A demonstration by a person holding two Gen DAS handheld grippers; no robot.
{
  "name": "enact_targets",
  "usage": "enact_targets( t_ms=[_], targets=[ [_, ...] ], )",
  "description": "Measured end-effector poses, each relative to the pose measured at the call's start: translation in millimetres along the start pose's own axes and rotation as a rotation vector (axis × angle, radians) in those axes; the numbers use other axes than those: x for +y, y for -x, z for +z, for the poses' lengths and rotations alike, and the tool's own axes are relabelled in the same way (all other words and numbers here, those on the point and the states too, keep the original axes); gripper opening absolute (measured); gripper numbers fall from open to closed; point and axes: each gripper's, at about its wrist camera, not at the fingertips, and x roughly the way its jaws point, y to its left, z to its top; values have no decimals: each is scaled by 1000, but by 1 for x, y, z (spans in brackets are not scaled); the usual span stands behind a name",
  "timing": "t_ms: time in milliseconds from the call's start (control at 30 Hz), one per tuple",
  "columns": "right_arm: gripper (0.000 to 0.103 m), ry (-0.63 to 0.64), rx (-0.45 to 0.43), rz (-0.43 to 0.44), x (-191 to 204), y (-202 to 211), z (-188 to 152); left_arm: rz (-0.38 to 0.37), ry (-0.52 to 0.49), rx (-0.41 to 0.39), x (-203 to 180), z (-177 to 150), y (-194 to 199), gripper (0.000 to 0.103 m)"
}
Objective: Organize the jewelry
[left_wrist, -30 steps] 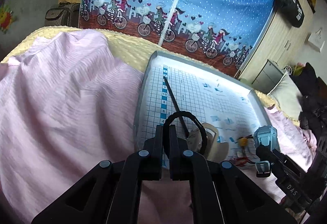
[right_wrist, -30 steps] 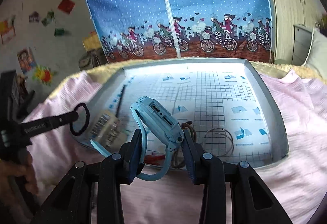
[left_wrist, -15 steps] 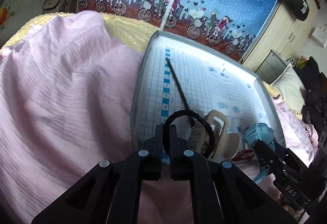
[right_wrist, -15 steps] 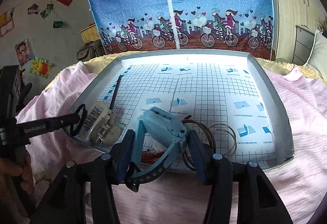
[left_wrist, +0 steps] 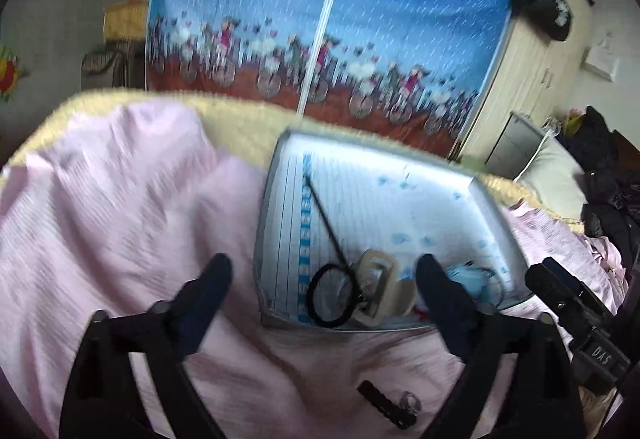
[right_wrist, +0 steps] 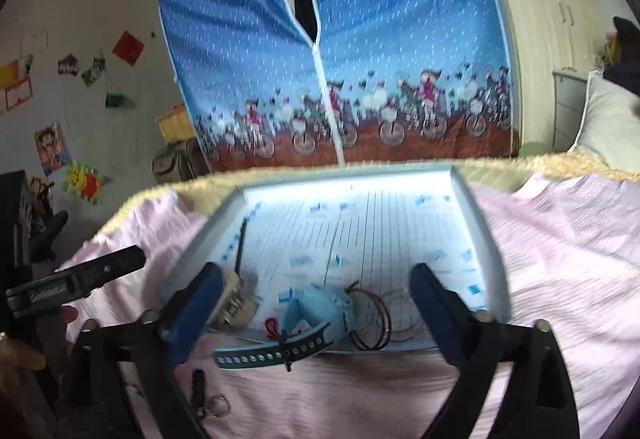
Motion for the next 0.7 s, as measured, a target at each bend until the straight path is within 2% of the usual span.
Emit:
enact_targets(
  t_ms=[100,200,300,400,567,700],
  targets=[
    [103,-7,-67,0,4,29,6,-31,-52,-84,-11,1,30,101],
    [103,25,-99,4,12,51,10,-40,-117,-154,-25,2,59,101],
    [103,68,-131,-27,21,73,9,-41,-144,-201,-34,-5,87,101],
    [103,92,-156,-26,30,95,4,-61,-157,-232,-41,-13,112,101],
    [103,100,-195,-33,42,131,-9,-37,-196,-269,-53,-29,145,101],
    [103,90,-220,-35,47,160,-20,-29,-179,-264,-55,-46,167,101]
  ],
)
